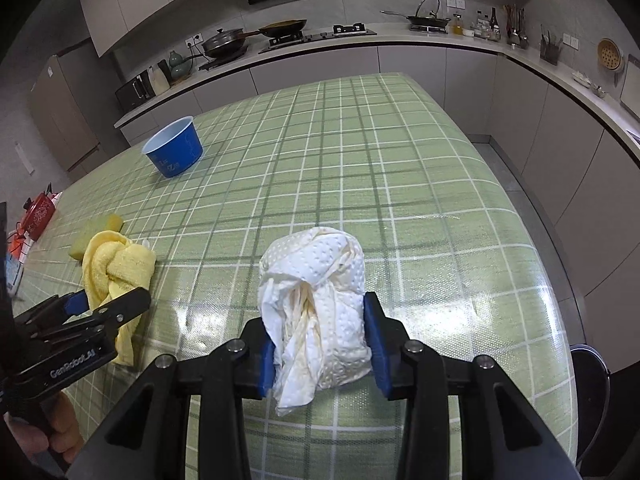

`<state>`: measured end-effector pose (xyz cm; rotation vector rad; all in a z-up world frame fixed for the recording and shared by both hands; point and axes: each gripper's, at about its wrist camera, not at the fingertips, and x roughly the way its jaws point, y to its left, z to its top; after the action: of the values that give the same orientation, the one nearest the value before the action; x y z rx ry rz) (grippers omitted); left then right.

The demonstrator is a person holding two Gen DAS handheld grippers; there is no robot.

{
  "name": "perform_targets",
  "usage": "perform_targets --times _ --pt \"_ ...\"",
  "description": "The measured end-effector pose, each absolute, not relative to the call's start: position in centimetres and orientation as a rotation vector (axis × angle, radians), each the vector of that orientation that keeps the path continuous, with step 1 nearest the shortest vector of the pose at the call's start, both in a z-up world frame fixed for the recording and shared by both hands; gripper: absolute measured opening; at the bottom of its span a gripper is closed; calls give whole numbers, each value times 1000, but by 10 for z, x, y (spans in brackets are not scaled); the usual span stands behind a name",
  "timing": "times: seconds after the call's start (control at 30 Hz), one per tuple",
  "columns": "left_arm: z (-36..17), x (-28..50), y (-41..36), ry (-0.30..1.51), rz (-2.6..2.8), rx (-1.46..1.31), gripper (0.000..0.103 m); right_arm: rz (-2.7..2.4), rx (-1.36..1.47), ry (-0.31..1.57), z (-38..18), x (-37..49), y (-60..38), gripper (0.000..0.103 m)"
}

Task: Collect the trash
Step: 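Lift and carry the yellow cloth and paper towel over the black bin with both tools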

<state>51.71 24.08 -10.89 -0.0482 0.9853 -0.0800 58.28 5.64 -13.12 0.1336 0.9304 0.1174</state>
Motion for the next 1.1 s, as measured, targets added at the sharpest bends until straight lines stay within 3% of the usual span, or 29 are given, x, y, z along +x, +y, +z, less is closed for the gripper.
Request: perform_targets --times 0.13,0.2,0.57,1.1 --pt "-107 515 246 971 -83 -90 27 123 149 920 -129 578 52 41" --pt "-105 511 246 961 -83 -94 24 129 152 915 -127 576 49 41" --pt "-59 467 209 876 -212 -56 23 97 205 846 -99 538 25 41" --pt "-42 391 72 869 -533 34 23 -245 319 774 -67 383 -107 41"
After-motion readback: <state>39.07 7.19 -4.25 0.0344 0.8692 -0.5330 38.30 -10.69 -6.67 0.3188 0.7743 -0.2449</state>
